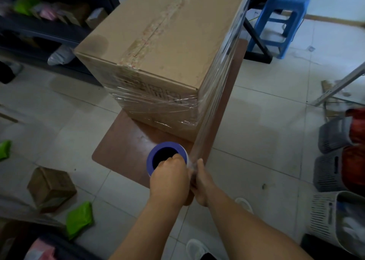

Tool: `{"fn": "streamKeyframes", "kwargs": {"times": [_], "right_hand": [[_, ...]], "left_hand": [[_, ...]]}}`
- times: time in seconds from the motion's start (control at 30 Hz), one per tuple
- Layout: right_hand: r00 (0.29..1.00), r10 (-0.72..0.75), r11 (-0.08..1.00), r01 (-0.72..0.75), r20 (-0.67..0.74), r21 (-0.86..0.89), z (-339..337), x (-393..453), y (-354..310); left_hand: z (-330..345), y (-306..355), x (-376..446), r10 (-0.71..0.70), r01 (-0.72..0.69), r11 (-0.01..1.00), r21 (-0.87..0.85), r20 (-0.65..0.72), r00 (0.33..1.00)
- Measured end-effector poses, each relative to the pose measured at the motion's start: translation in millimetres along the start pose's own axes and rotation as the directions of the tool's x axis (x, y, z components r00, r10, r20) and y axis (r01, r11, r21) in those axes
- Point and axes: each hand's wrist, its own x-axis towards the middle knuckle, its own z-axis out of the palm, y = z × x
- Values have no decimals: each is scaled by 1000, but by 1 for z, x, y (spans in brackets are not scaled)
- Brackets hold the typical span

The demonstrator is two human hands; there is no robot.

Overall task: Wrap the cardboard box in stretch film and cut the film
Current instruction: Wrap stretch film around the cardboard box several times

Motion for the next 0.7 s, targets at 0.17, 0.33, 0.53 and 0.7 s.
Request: {"fn": "streamKeyframes", "kwargs": {"times": [0.17,0.33,0.53,0.7], "right_hand": [[1000,26,1000,-26,-2,1,6,7,7],[999,13,1000,-13,-35,-16,15,11,12],[998,3,1000,-3,-62,-8,36,10,18],[998,18,999,-15,-55,49,54,14,23]], "left_hand": [[-2,-10,1,19,-19,1000,20,-2,1000],[-3,-22,3,27,-27,999,24,4,1000],[-6,-40,4,43,-43,999,10,1,999],[-11,-57,9,43,-43,999,14,1,999]]}}
